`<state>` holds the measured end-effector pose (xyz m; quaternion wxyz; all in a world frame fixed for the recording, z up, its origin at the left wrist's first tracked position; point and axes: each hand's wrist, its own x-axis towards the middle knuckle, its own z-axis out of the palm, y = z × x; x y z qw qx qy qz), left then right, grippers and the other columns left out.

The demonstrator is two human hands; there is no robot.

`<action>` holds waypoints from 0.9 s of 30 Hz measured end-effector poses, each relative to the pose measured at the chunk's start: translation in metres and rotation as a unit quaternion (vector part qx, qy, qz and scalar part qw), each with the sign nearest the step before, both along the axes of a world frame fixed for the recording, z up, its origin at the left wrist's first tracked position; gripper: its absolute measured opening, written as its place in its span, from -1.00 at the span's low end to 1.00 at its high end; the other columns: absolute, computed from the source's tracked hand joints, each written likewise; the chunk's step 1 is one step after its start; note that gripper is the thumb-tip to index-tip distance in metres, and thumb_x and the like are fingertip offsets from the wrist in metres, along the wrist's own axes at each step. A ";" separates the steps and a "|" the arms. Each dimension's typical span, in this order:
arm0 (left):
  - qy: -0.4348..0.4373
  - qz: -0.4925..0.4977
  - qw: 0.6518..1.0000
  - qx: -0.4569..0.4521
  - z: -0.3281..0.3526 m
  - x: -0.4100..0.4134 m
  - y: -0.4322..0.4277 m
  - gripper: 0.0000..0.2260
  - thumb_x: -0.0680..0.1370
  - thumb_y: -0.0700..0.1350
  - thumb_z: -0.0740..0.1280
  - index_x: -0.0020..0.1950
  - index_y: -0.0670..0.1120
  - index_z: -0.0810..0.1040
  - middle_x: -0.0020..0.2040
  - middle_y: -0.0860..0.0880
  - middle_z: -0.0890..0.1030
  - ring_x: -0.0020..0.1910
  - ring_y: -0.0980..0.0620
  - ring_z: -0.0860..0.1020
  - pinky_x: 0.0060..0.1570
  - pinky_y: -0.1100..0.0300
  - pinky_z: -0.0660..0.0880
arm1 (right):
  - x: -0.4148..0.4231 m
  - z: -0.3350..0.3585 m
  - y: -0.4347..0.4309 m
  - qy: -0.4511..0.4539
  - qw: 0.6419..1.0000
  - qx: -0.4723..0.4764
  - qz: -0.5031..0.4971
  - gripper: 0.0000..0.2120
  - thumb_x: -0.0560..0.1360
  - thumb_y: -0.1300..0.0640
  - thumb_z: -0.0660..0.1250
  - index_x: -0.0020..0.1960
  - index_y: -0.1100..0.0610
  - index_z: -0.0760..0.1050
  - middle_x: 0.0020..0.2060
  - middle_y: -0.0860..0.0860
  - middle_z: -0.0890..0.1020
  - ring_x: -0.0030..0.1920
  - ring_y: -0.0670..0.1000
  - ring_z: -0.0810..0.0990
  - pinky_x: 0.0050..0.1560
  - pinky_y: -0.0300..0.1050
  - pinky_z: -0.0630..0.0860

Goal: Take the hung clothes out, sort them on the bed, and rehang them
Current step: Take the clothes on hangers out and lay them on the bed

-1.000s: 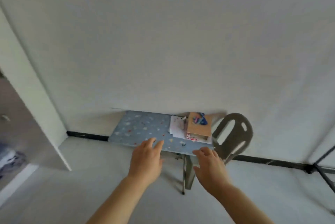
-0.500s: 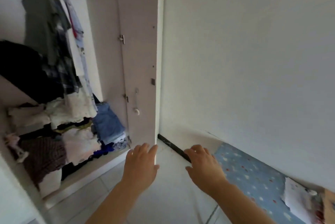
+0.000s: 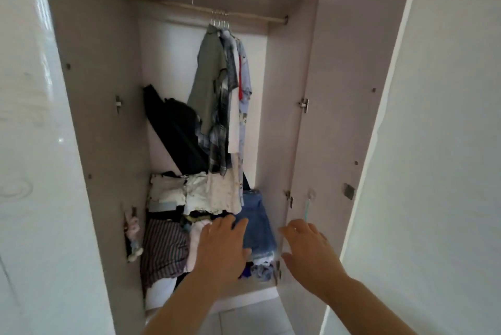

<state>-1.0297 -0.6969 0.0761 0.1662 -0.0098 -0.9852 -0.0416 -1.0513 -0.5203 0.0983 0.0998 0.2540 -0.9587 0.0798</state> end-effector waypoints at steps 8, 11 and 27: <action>0.045 0.069 0.995 0.048 0.041 -0.091 -0.043 -0.49 0.58 0.06 0.19 0.50 0.03 0.14 0.46 -0.02 0.23 0.42 -0.06 0.21 0.34 0.11 0.14 | -0.137 0.037 -0.053 0.014 0.995 -0.032 0.089 -0.55 0.55 0.06 0.22 0.43 0.01 0.27 0.33 -0.01 0.32 0.29 0.03 0.35 0.29 -0.14 0.34; 0.065 0.104 0.991 0.048 0.053 -0.138 -0.069 -0.49 0.58 0.08 0.20 0.50 0.06 0.13 0.44 0.01 0.25 0.40 -0.02 0.22 0.33 0.11 0.15 | -0.190 0.045 -0.085 0.041 0.990 -0.048 0.127 -0.54 0.54 0.07 0.25 0.42 0.05 0.30 0.32 0.02 0.34 0.26 0.04 0.37 0.27 -0.09 0.37; 0.189 0.100 0.968 0.128 0.134 -0.404 -0.236 -0.47 0.58 0.04 0.21 0.51 0.01 0.13 0.41 -0.02 0.30 0.37 -0.02 0.26 0.33 0.11 0.25 | -0.434 0.153 -0.270 0.173 0.964 -0.086 0.186 -0.60 0.54 0.11 0.25 0.38 0.08 0.37 0.26 0.06 0.43 0.22 0.03 0.42 0.14 -0.23 0.35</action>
